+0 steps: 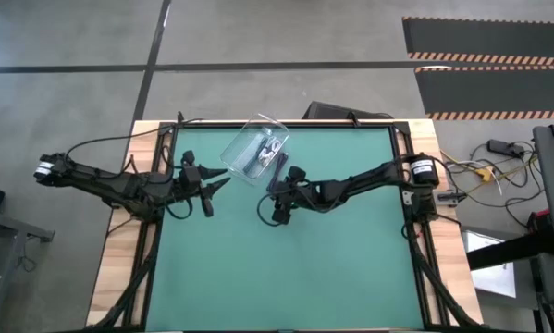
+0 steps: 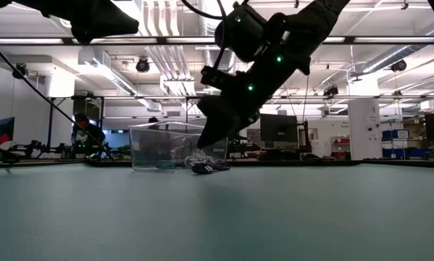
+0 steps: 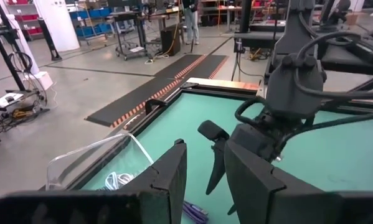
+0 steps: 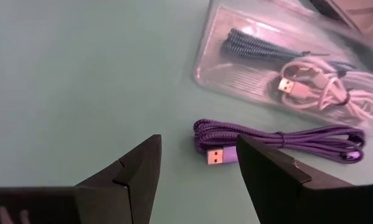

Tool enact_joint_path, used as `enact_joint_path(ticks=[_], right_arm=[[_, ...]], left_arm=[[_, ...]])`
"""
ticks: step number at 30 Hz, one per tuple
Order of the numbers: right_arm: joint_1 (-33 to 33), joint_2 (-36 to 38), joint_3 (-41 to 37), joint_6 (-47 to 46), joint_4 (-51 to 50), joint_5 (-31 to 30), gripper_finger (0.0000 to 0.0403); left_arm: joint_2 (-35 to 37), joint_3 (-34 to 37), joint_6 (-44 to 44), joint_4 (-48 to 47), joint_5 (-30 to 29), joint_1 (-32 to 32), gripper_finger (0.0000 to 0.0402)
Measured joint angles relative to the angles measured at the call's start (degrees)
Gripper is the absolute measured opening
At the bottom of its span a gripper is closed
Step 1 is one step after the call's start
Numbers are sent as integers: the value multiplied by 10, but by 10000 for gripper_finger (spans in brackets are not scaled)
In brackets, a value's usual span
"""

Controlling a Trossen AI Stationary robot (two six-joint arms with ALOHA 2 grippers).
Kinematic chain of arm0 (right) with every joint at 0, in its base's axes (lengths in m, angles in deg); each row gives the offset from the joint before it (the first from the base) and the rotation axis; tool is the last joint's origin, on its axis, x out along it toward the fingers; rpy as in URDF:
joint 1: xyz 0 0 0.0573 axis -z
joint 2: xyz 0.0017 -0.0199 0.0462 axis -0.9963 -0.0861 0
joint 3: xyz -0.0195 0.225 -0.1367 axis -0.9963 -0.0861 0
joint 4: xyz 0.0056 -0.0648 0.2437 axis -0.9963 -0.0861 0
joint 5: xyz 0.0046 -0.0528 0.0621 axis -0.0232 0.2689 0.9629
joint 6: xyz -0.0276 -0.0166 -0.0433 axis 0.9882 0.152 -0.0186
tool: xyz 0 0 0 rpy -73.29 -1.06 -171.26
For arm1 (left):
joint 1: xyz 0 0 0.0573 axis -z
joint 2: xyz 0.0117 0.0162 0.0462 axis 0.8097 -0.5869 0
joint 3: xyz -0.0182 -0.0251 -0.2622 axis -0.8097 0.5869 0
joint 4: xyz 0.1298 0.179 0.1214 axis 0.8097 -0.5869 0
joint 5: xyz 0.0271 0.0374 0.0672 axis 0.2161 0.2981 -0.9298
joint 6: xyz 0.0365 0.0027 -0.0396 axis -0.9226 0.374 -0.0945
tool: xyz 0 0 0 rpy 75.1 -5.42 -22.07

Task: Pick and place USB-C Cables
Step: Put the violet USB cable into the transparent bin

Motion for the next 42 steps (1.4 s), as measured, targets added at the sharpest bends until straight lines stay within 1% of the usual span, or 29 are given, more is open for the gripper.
enact_joint_path(ticks=[6,14,16,23,42], right_arm=[[4,-27,3,-2,18,-1,201],[15,-78,39,-1,23,-3,201],[17,-89,48,-9,24,-13,201],[19,-87,52,-21,-1,-53,201],[31,-89,52,-22,10,-42,201]], left_arm=[[0,0,0,-3,0,0,93],[0,0,0,-3,0,0,93],[-1,0,0,-3,0,0,93],[-2,0,0,-3,0,0,93],[-8,0,0,-3,2,0,93]])
